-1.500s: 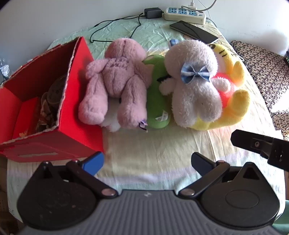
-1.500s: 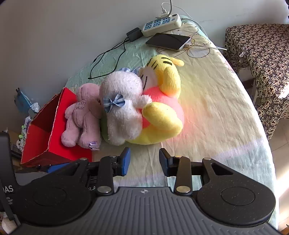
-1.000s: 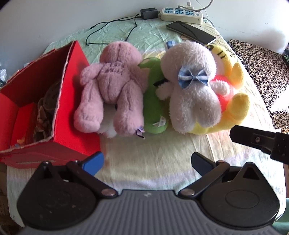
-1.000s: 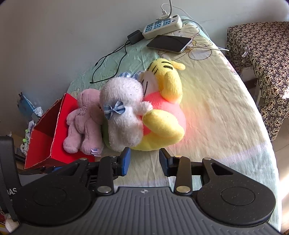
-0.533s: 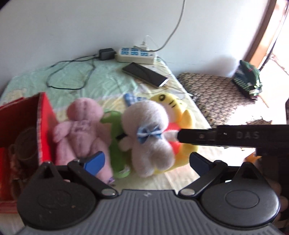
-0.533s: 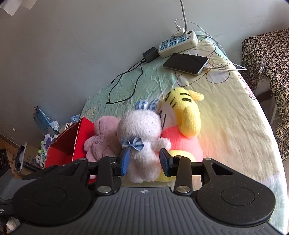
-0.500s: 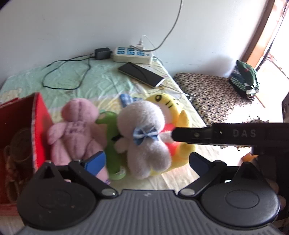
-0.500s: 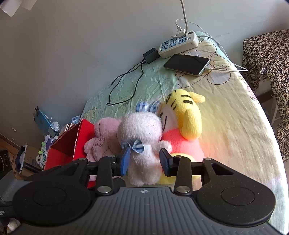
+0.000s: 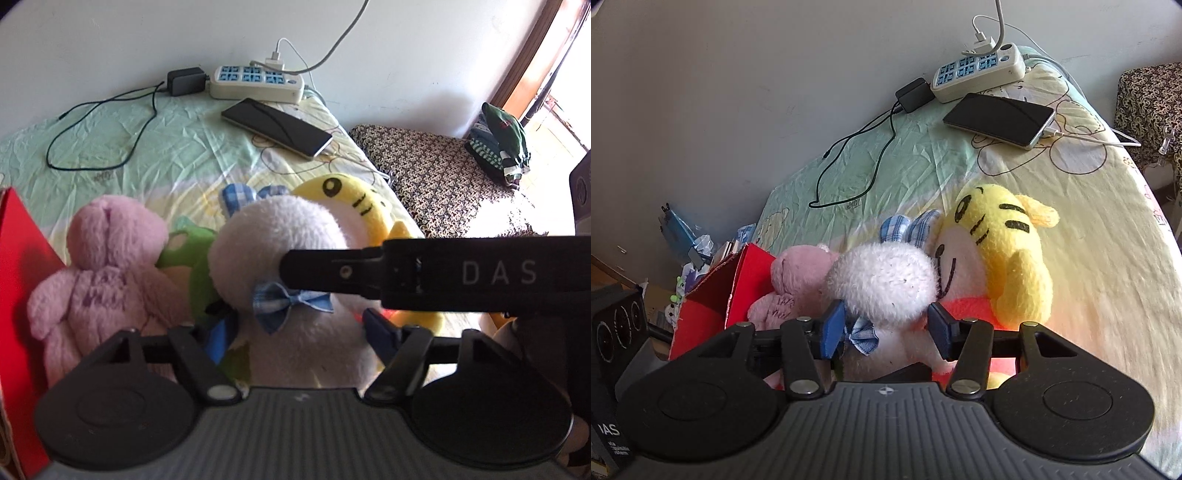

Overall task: Organize objects
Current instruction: 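Close the right tool on the white bunny's neck and lift it, then carry the white bunny with the right tool over the red box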

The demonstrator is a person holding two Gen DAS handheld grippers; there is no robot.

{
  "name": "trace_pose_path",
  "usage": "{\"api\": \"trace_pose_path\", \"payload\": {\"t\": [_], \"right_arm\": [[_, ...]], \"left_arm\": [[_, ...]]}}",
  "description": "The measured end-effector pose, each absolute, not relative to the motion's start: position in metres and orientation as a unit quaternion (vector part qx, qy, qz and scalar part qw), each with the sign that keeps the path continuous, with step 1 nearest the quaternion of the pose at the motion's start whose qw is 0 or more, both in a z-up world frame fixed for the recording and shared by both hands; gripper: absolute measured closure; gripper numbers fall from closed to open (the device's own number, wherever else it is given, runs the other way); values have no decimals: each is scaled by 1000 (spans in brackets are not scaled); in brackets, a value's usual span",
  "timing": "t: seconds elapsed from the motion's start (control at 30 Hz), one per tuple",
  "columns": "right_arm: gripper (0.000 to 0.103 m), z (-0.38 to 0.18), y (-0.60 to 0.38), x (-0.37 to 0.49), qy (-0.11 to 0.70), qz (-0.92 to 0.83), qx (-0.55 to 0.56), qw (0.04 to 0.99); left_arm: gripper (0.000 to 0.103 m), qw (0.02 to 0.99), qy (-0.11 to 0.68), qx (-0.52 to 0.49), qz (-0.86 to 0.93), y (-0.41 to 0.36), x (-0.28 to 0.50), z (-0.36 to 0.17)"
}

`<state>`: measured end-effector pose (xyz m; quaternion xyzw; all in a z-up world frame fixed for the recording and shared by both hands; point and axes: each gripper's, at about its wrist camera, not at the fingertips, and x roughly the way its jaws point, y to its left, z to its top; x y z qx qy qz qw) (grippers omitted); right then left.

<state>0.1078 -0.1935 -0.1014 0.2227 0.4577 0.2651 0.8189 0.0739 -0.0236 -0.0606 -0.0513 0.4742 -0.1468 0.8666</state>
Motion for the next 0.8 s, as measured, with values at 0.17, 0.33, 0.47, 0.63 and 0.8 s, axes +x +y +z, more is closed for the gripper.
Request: {"api": "trace_pose_path", "payload": {"t": [0.17,0.33,0.47,0.63,0.8], "right_arm": [[56,-104,-192,109,465,276,223,811],[62,-94,-193,101,449,284,213,820],[63,-81,-195,92,427,295,210,829],[63,-61,-190,79,399,318,211,834],[63,-44,-172,68,372,354,207,833]], "left_arm": [[35,868,471,-55,-146,-25,74,-59],[37,877,456,-55,-140,-27,65,-46],[38,888,437,-47,-133,-29,52,-30],[38,908,402,-40,-114,-23,29,-5],[39,926,367,-26,-83,-6,5,19]]}}
